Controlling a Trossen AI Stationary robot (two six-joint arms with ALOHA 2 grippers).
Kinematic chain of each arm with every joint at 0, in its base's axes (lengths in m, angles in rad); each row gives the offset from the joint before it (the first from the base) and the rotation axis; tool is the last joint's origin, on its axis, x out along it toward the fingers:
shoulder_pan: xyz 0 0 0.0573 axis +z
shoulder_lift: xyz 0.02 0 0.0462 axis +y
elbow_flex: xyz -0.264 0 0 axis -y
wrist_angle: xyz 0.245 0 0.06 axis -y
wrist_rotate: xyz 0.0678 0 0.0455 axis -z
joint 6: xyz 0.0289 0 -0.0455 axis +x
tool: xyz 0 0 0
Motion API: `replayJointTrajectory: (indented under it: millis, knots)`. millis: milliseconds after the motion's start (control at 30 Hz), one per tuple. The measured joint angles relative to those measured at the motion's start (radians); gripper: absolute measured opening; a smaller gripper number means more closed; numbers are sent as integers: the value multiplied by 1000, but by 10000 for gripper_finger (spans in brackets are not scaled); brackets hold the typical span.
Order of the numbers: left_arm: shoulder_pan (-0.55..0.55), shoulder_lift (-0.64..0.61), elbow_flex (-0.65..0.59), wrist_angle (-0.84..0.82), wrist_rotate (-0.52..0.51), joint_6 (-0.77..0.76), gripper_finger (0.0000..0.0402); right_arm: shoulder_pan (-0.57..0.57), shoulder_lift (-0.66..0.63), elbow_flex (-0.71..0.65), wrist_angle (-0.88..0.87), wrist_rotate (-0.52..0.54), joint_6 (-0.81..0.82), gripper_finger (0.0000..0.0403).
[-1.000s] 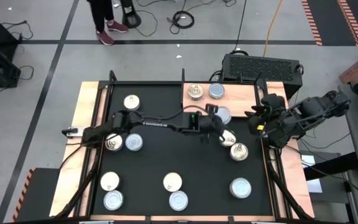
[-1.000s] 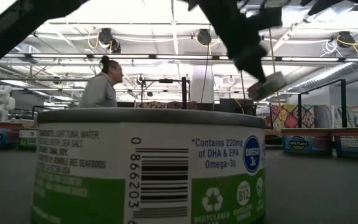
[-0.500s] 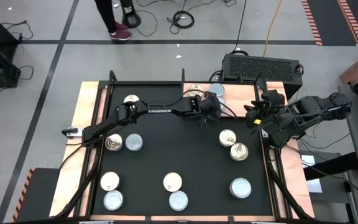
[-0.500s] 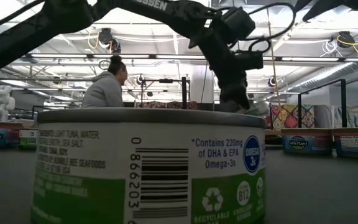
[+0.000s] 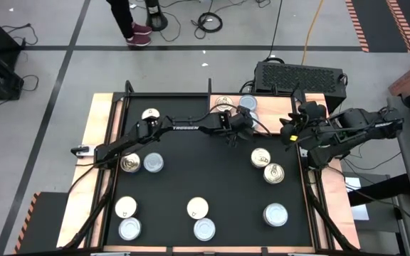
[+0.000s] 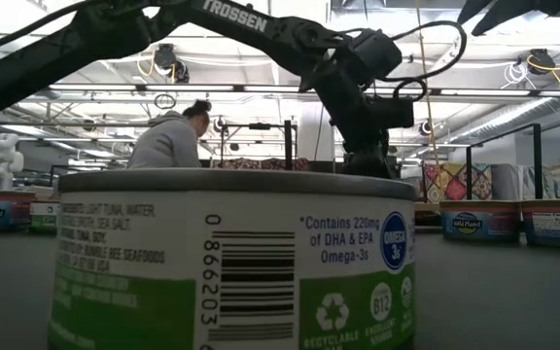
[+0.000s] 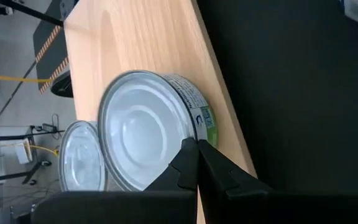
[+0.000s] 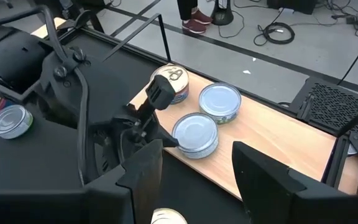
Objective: Stack canned seafood by type on shelf
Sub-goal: Put the green tuna can on the shelf aligned with the other green tuna can
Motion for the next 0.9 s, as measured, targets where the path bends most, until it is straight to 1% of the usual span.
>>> replayJointTrajectory:
  millis: [100, 167, 333, 500, 567, 767, 900]
  knots:
    - [-3, 0, 0, 9, -44, 20, 0, 0, 0, 0, 0, -18, -11, 187]
    - [-3, 0, 0, 28, -47, 20, 4, 0, 0, 0, 0, -23, -18, 187]
    - [-7, 0, 0, 54, -54, 19, 29, 0, 0, 0, 0, -25, -22, 187]
    - [-18, 0, 0, 55, -114, 21, 49, 0, 0, 0, 0, -25, -26, 187]
    - [-19, 0, 0, 56, -122, 21, 54, 0, 0, 0, 0, -25, -28, 187]
    - [-19, 0, 0, 63, -138, 13, 56, 0, 0, 0, 0, -26, -30, 187]
    - [-23, 0, 0, 94, -148, 12, 56, 0, 0, 1, -1, -52, -29, 187]
